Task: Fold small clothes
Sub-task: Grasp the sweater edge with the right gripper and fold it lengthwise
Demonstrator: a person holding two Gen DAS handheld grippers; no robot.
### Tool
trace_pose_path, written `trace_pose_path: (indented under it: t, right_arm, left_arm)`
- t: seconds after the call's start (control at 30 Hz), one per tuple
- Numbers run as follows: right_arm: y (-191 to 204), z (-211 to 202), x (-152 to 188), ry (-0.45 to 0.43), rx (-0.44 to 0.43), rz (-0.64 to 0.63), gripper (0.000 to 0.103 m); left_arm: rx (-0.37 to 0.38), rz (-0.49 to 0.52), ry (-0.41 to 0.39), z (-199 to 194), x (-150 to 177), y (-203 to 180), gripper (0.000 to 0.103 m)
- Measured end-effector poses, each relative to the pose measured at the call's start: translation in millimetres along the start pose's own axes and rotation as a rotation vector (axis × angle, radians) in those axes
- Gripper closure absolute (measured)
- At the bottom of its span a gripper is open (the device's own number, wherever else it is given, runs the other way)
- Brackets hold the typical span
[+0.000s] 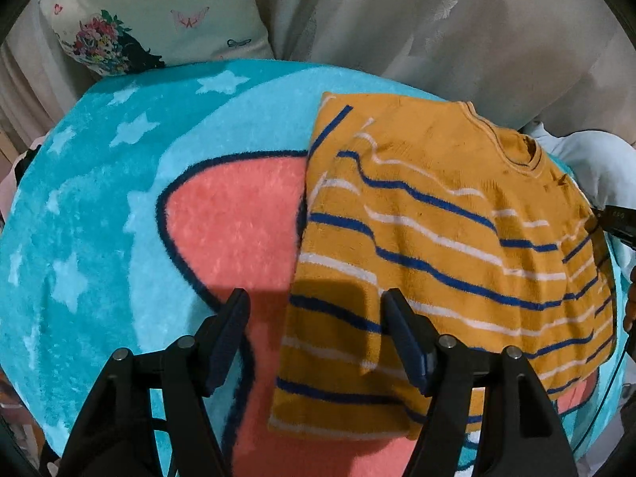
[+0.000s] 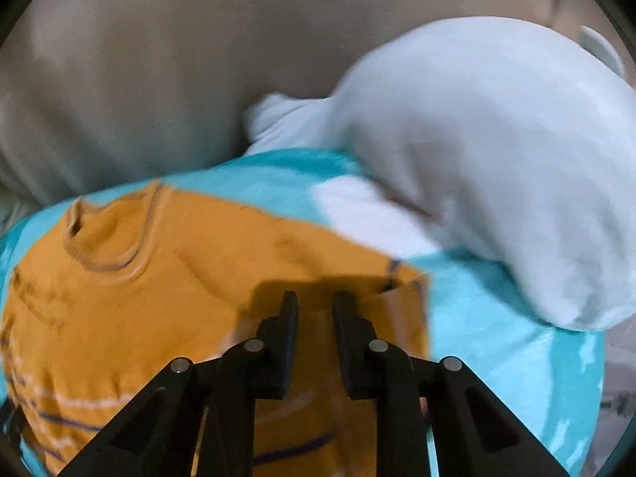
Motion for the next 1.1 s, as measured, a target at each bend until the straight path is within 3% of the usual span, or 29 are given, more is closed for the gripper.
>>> trace_pose_path:
  t: [0.07, 0.17, 0.37, 0.67, 0.87, 0.97, 1.1]
  right_arm:
    - [-2.4, -13.0, 1.1, -0.021, -0.045, 0.035, 0.080]
    - [3.1, -40.1, 14.3, -0.054, -0.090, 0.037, 0.067]
    - [60.0, -62.9, 70.5, -0.031, -0.193, -0.008, 0.064]
    - [101.6, -58.5, 124.2, 0.015, -0.226, -0.005, 0.061]
    - [80.0, -61.2, 141.5, 0.035, -0.219, 0.030, 0.061]
    - [52.0, -72.2, 141.7, -0.001, -0.175, 0.046, 0.061]
    - [9.8, -87.2, 150.4, -0.043, -0.096, 0.050, 0.054]
  left_arm:
    - [0.014, 0.006, 0.003, 1.4, -0.2, 1.4, 0.034]
    - [0.030, 0.015, 0.006, 2.9, -1.4, 5.0, 0.034]
    - [0.023, 0.013, -0.029, -12.3, -3.4, 14.0, 0.034]
    - [0.016, -0.002, -0.065, -34.9, -1.0, 27.5, 0.034]
    - [0.025, -0.017, -0.068, -38.0, 3.6, 27.1, 0.034]
    - [0.028, -0.060, -0.073, -47.4, 13.6, 27.6, 0.034]
    - [-0.028, -0.108, -0.045, -51.8, 30.0, 28.9, 0.034]
Point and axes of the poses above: each gripper's, at about its wrist camera, not at the fingertips, and z roughly the way its jaws point, y to its left, x to its underside, the point moved 3 cm from there along z, roughly the way its jaws point, and after that the axes turned 10 degrees about -x, right-handed, at the moved point
